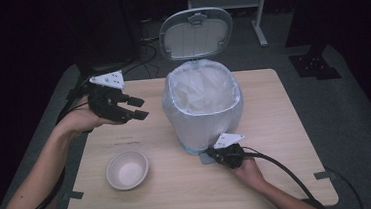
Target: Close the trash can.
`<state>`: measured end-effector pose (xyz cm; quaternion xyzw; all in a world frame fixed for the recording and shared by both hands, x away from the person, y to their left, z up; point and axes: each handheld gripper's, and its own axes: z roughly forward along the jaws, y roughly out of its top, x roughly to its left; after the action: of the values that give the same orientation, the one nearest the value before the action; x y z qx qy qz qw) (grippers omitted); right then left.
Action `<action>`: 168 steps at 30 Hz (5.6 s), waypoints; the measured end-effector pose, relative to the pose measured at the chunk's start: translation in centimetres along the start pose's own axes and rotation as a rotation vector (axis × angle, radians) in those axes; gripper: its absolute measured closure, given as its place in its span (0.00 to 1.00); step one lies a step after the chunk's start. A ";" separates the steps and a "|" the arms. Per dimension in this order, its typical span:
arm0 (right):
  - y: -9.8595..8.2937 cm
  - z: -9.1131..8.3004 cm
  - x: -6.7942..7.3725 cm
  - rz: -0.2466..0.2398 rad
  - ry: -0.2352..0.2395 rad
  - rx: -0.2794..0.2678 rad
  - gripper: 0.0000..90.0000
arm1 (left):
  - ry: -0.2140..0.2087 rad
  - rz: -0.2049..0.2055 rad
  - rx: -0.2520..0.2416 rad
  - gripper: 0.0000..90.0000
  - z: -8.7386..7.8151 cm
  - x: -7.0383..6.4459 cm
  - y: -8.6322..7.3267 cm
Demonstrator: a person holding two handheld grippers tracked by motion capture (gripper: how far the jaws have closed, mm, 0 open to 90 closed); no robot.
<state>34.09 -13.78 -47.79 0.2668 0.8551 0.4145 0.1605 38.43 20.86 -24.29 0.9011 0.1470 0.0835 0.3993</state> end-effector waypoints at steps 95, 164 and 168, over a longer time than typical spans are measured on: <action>0.0 0.1 0.0 -0.007 -0.006 -0.002 1.00 | 0.042 -0.129 -0.034 0.39 2.0 -6.2 -18.1; 0.0 0.1 -0.1 -0.004 0.001 -0.004 1.00 | 0.009 -0.059 0.072 0.87 5.8 -7.6 -19.4; 0.0 0.1 -0.1 -0.006 0.003 -0.005 1.00 | 0.013 -0.071 0.067 0.88 5.4 -7.2 -18.9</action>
<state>34.24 -13.83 -47.82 0.2634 0.8550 0.4166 0.1612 29.35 26.74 -42.21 0.9076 0.1842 0.0700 0.3707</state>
